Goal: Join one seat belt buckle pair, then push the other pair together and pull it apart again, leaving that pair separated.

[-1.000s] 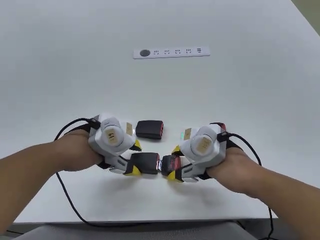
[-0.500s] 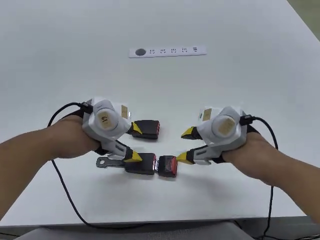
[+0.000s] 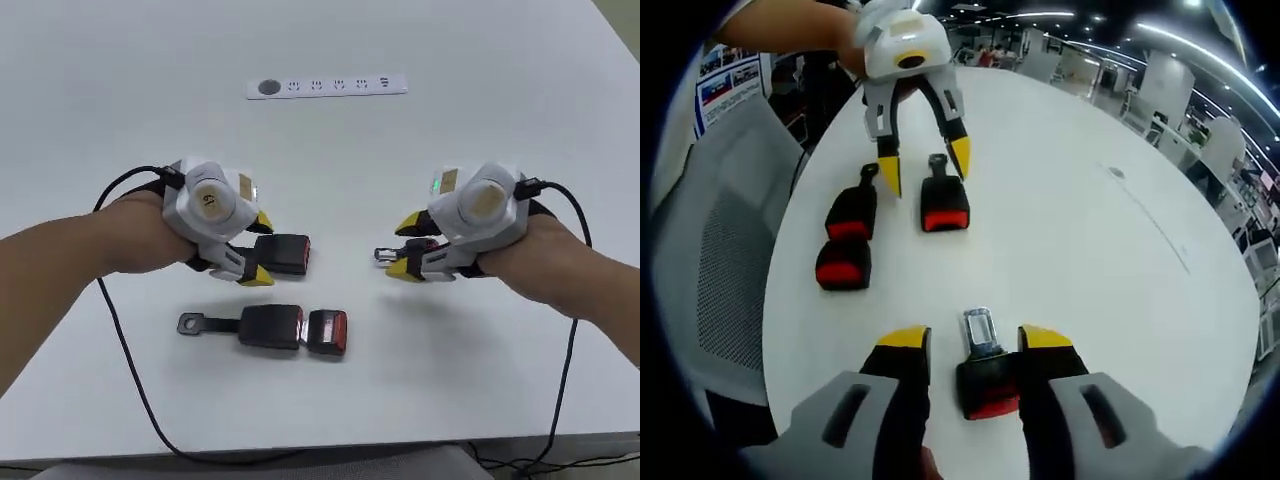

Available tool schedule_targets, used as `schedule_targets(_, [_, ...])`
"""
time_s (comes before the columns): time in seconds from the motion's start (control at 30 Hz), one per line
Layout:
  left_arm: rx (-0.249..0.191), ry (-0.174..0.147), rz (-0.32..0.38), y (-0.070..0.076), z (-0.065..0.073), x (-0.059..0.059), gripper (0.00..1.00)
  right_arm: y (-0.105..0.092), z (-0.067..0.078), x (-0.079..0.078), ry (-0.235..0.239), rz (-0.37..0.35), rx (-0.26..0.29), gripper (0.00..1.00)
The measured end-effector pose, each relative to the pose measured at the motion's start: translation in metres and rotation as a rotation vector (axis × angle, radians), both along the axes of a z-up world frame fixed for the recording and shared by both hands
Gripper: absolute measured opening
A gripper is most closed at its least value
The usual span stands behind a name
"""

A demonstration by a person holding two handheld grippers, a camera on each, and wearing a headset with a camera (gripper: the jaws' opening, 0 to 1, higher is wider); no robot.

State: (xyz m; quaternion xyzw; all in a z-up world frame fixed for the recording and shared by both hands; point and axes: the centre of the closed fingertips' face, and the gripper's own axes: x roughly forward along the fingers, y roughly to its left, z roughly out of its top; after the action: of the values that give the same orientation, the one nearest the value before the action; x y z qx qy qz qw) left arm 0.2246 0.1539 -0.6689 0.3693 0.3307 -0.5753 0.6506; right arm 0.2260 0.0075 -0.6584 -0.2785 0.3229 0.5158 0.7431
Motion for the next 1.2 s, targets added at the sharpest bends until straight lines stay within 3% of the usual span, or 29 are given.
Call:
schedule_targets(0.1, [0.016,0.013,-0.026,-0.002,-0.009,0.004,0.46,-0.009,-0.008,0.001,0.011,0.018,-0.029,0.33])
schedule_targets(0.37, [0.011,0.045,-0.065,-0.007,-0.016,0.01,0.43,-0.022,-0.019,-0.002,0.049,0.054,-0.074,0.35])
schedule_targets(0.5, [0.01,0.06,-0.082,-0.008,-0.017,0.011,0.37,-0.027,-0.024,-0.001,0.071,0.053,-0.069,0.34])
schedule_targets(0.53, [0.01,0.078,-0.087,-0.008,-0.018,0.008,0.36,-0.027,-0.025,-0.001,0.077,0.051,-0.059,0.34])
schedule_targets(0.67, [-0.001,0.069,-0.074,-0.007,-0.018,0.011,0.36,-0.028,-0.026,0.001,0.087,0.059,-0.047,0.34])
schedule_targets(0.87, [-0.018,0.085,-0.007,-0.005,-0.019,0.011,0.35,-0.03,-0.03,0.002,0.089,0.098,-0.057,0.34])
schedule_targets(1.0, [-0.01,0.08,-0.015,-0.005,-0.018,0.009,0.34,-0.028,-0.029,-0.001,0.085,0.124,-0.086,0.34])
schedule_targets(1.2, [-0.007,0.079,-0.01,-0.007,-0.015,0.006,0.34,-0.029,-0.031,-0.001,0.085,0.127,-0.081,0.34])
